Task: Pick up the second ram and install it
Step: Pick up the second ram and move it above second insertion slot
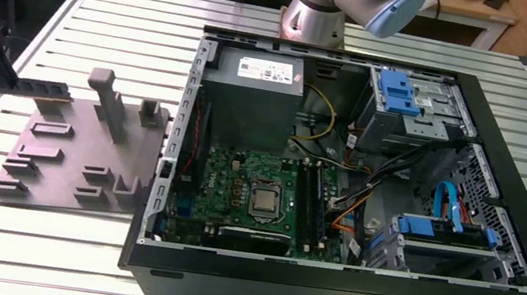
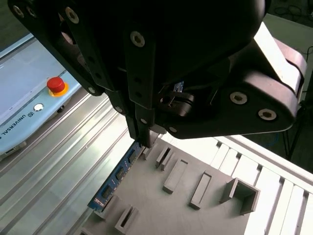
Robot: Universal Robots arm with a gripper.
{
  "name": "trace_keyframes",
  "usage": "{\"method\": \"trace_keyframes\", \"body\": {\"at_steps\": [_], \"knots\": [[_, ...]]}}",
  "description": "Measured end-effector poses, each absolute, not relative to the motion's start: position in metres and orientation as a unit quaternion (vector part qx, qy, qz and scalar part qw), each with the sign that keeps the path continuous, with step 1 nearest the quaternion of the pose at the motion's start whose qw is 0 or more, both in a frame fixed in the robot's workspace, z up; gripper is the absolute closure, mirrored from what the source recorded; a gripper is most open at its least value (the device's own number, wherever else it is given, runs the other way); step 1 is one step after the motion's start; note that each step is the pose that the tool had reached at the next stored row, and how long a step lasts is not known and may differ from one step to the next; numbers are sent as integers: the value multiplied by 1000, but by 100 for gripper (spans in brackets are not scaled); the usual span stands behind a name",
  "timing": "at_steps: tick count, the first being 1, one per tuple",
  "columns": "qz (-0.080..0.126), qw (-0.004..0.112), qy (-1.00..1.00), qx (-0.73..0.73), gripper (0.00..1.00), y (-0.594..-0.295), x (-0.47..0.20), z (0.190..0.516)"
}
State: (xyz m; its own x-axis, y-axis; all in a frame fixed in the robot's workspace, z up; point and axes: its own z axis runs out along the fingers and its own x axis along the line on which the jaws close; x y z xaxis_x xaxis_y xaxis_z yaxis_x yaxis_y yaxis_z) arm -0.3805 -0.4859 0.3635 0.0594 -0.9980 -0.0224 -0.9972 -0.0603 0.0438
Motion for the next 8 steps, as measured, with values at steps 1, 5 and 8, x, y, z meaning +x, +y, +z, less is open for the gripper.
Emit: {"method": "trace_keyframes", "body": {"at_steps": [1,5,8], "knots": [[-23,8,-685,728,86,-486,-380,365],[-23,8,-685,728,86,-486,-380,373],[-23,8,-685,728,86,-486,-380,379]]}}
